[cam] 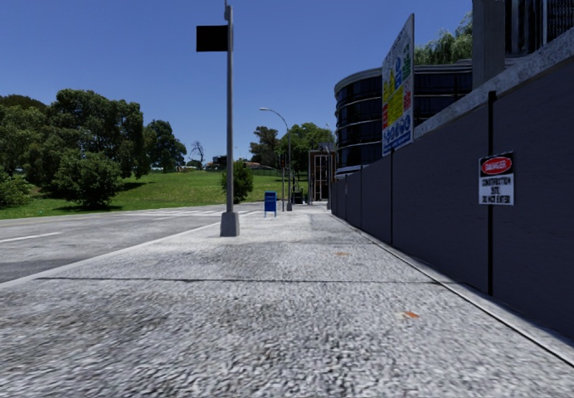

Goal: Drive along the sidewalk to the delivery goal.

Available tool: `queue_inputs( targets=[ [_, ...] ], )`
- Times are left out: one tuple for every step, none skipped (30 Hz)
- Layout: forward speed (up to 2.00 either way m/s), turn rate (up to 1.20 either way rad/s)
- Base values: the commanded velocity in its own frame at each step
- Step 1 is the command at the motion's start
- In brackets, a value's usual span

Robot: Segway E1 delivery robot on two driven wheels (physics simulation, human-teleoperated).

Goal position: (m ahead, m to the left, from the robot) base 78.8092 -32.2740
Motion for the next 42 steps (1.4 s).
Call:
queue_inputs(
  targets=[
    [2.0, 0.0],
    [2.0, 0.0],
    [2.0, 0.0],
    [2.0, 0.0],
    [2.0, 0.0],
    [2.0, 0.0],
    [2.0, 0.0],
    [2.0, 0.0],
    [2.0, 0.0],
    [2.0, 0.0],
    [2.0, -0.27],
    [2.0, -0.27],
    [2.0, -0.39],
    [2.0, -0.44],
    [2.0, -0.44],
    [2.0, -0.45],
    [2.0, -0.45],
    [2.0, -0.45],
    [2.0, -0.25],
    [2.0, -0.01],
    [2.0, 0.0],
    [2.0, 0.0],
    [2.0, 0.0],
    [2.0, 0.0],
    [2.0, 0.0],
    [2.0, 0.0],
    [2.0, 0.0],
    [2.0, 0.0],
    [2.0, 0.0],
    [2.0, 0.0],
    [2.0, 0.0],
    [2.0, 0.0],
    [2.0, 0.0],
    [2.0, 0.0],
    [2.0, 0.0],
    [2.0, 0.0],
    [2.0, 0.0],
    [2.0, 0.0],
    [2.0, 0.0],
    [2.0, 0.0],
    [2.0, 0.0],
    [2.0, 0.0]
  ],
)
